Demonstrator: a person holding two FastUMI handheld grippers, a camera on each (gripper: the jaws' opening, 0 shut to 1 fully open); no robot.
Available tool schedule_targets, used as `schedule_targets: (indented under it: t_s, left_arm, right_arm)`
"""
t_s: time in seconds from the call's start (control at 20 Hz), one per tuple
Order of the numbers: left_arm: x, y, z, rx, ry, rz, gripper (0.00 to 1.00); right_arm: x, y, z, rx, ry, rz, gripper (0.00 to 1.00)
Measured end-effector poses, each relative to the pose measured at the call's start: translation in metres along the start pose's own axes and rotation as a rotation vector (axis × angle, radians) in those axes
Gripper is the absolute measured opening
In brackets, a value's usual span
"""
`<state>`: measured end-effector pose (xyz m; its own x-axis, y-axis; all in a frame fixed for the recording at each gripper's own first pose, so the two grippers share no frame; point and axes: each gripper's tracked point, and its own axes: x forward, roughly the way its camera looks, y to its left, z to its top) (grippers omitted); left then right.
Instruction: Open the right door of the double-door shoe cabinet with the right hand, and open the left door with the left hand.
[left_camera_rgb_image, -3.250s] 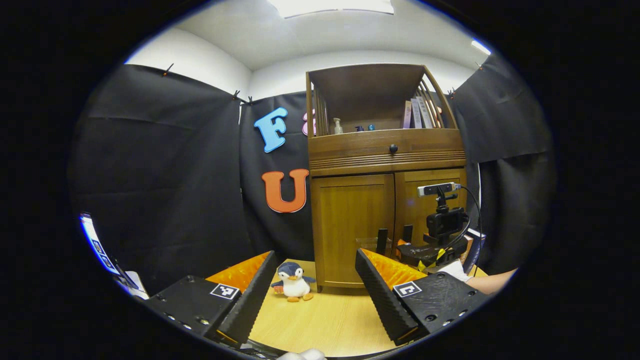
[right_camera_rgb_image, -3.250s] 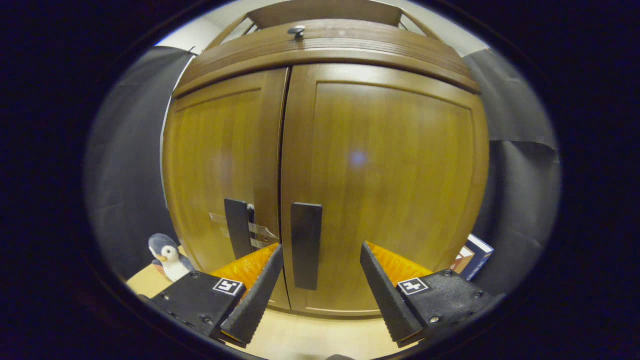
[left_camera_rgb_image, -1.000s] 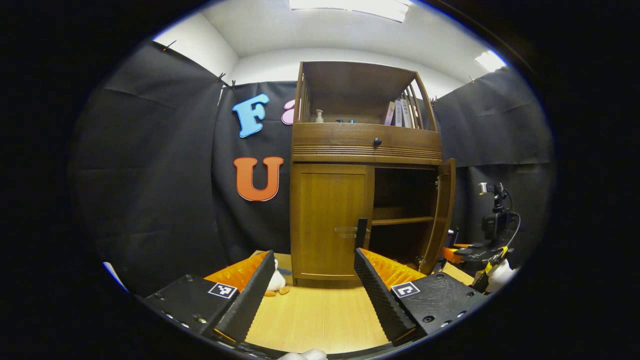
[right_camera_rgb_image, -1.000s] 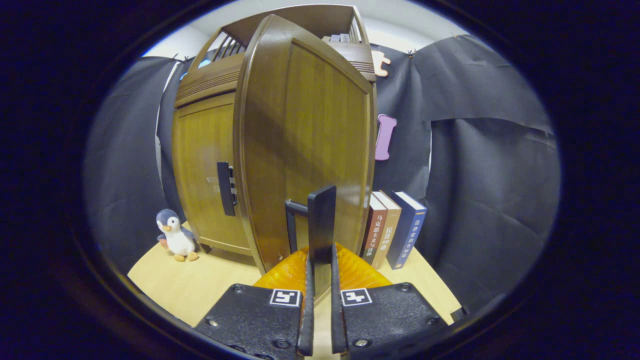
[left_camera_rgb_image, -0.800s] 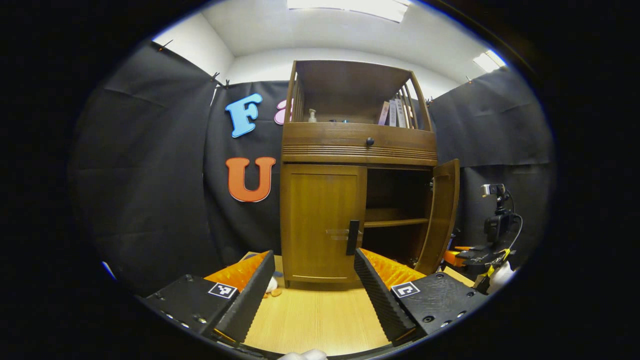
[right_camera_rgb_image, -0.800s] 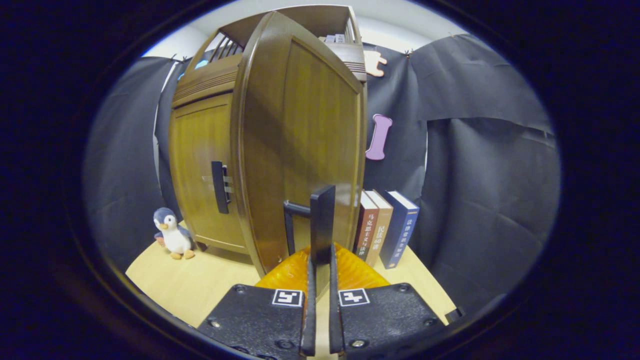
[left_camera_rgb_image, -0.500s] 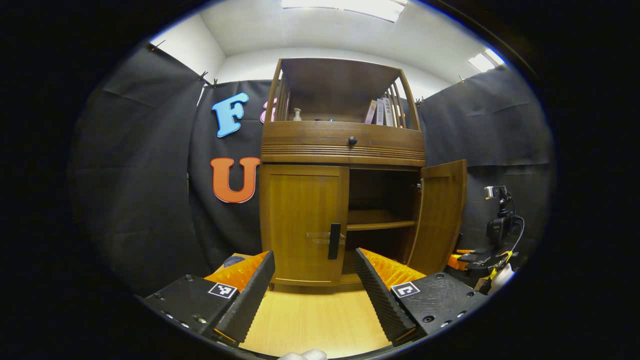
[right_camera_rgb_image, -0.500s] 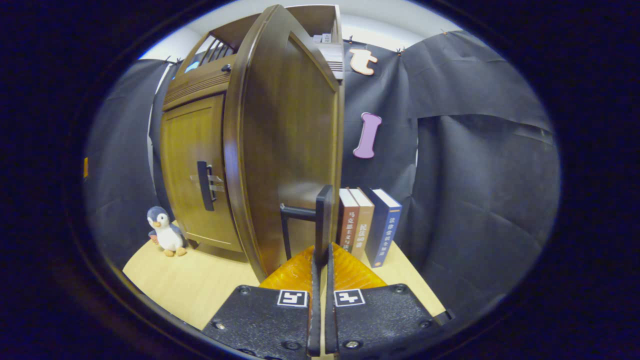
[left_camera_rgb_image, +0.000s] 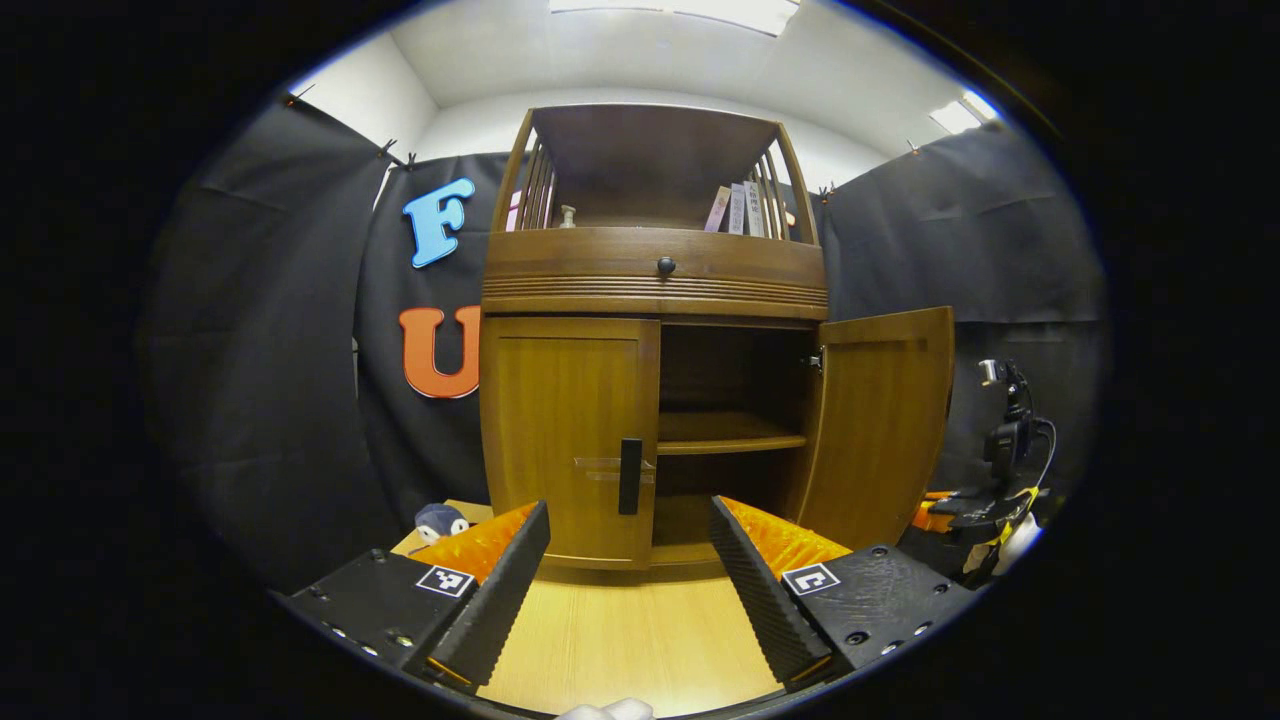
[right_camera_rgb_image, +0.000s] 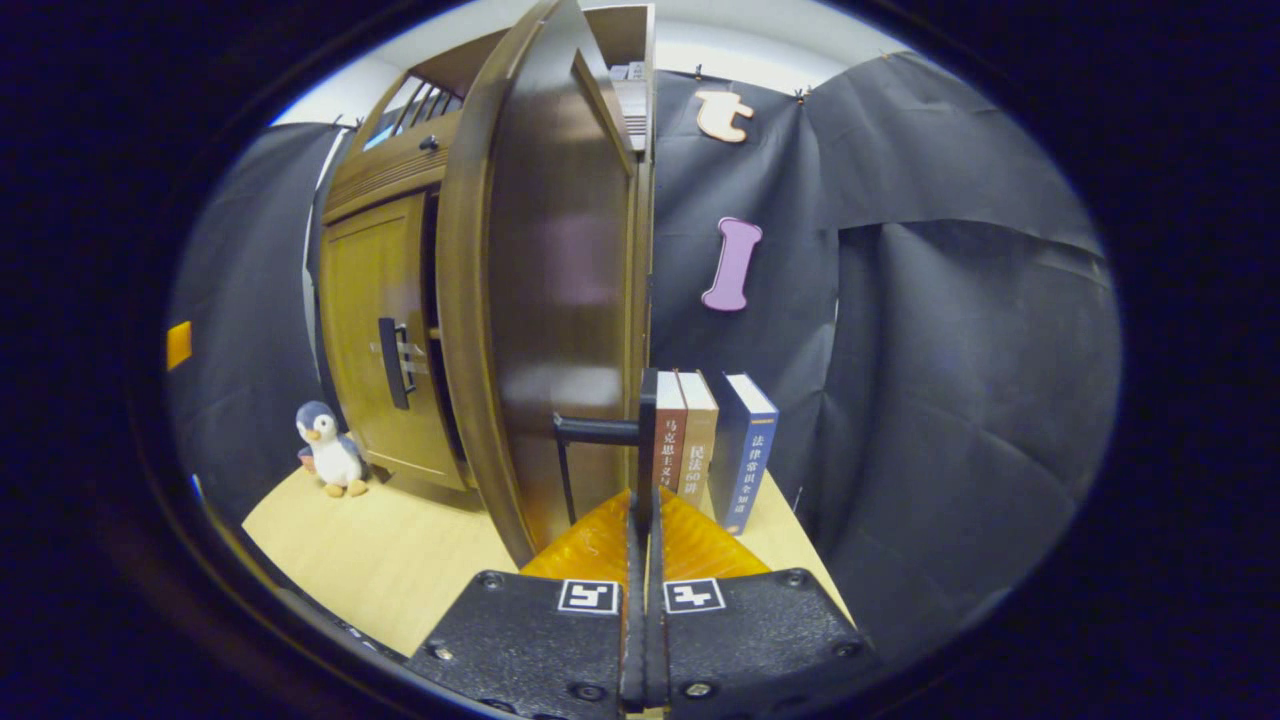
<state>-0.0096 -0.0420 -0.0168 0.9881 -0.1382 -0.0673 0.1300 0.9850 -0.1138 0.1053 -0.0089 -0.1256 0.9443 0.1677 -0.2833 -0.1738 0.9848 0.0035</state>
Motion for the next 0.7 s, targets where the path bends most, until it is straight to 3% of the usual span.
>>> schedule_targets:
  t_s: [0.4,0.55,0.65,0.7]
  left_arm:
    - [0.004,-0.011,-0.003,-0.001,0.003,0.03,0.96]
    - [0.004,-0.008,-0.005,0.005,0.011,0.034,0.96]
    - [0.004,-0.003,-0.006,0.007,0.013,0.036,0.96]
    - [0.004,-0.001,-0.005,0.006,0.013,0.037,0.96]
  right_arm:
    - [0.005,-0.034,0.001,0.035,0.009,0.12,0.04]
    - [0.004,-0.039,-0.001,0.035,0.014,0.122,0.05]
    - [-0.004,-0.043,0.001,0.015,-0.003,0.102,0.09]
    - [-0.011,-0.047,0.002,0.005,-0.005,0.086,0.19]
